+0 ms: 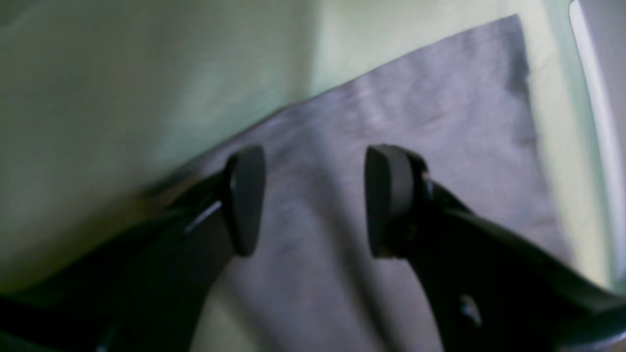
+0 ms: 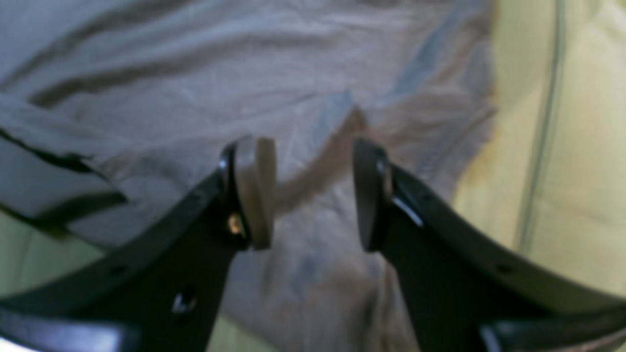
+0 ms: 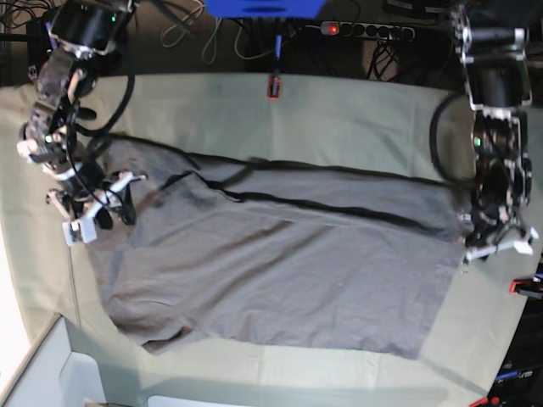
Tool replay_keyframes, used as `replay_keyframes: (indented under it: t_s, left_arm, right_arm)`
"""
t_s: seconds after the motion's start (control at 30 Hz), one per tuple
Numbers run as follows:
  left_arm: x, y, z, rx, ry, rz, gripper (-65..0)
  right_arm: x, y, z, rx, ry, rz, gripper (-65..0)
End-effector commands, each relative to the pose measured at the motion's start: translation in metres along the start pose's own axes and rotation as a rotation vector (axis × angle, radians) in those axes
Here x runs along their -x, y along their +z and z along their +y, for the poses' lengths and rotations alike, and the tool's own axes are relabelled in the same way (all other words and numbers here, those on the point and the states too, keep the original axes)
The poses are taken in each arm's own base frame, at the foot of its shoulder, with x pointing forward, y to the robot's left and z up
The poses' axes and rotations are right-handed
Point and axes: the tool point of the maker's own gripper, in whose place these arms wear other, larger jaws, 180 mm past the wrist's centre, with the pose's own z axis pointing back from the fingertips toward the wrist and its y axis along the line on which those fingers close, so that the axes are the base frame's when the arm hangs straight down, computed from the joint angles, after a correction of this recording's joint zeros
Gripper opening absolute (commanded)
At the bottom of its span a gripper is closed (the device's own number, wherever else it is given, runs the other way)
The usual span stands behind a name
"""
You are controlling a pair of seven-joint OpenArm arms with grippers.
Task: Layout the t-shirt on the table in an organized manner, then fold the t-shirt properly
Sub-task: 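Hold the folded edge with both grippers and pull it taut outward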
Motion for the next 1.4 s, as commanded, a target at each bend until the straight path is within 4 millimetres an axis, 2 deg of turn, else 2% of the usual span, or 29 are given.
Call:
replay_keyframes:
  t_s: [0.0, 0.13, 0.27, 0.43, 0.5, 0.57, 0.7, 0.87, 1.1, 1.13, 1.2, 1.3, 1.37]
  left_arm:
    - [-0.014, 0.002, 0.003, -0.002, -0.005, -0.034, -32.8]
    - [0.005, 0.000, 0.038, -0.072, -0.014, 0.010, -32.8]
    - [0.014, -0.003, 0.054, -0.110, -0.019, 0.030, -32.8]
    - [0.008, -0.006, 0.068, -0.148, -0.027, -0.006, -33.0]
    - [0.009, -0.009, 0.074, -0.167, -0.031, -0.016, -35.7]
    - [0.004, -0.011, 0.072, -0.168, -0.026, -0.035, -43.4]
    - [0.004, -0.016, 0.074, -0.183, -0.017, -0.036, -63.8]
    - [0.000, -0.017, 0.066, -0.173, -0.009, -0.039, -65.0]
    - [-0.012, -0.016, 0.065, -0.167, -0.011, -0.061, -65.0]
    - [-0.016, -0.015, 0.067, -0.170, -0.019, -0.068, -65.0]
    - [-0.022, -0.015, 0.068, -0.173, -0.025, -0.076, -65.0]
    - [-0.024, -0.014, 0.069, -0.174, -0.027, -0.080, -65.0]
    - [-0.023, -0.014, 0.071, -0.177, -0.027, -0.077, -65.0]
  right_arm:
    - [-0.016, 0.004, -0.002, 0.000, 0.015, -0.053, -38.1]
    - [0.000, 0.012, 0.001, 0.000, 0.018, -0.021, -38.0]
    - [0.024, 0.022, -0.006, 0.023, -0.006, 0.026, -37.9]
    - [0.043, 0.034, -0.015, 0.054, -0.030, 0.058, -37.9]
    - [0.049, 0.039, -0.021, 0.072, -0.038, 0.070, -37.9]
    - [0.054, 0.042, -0.027, 0.089, -0.052, 0.078, -37.9]
    - [0.071, 0.046, -0.033, 0.106, -0.083, 0.111, -37.9]
    - [0.094, 0.044, -0.030, 0.090, -0.123, 0.161, -37.9]
    - [0.116, 0.041, -0.028, 0.072, -0.154, 0.213, -38.7]
    - [0.119, 0.040, -0.027, 0.070, -0.160, 0.219, -39.8]
    - [0.121, 0.042, -0.030, 0.073, -0.155, 0.226, -46.0]
    - [0.122, 0.042, -0.033, 0.076, -0.151, 0.232, -64.8]
    - [0.120, 0.044, -0.035, 0.080, -0.146, 0.229, -65.0]
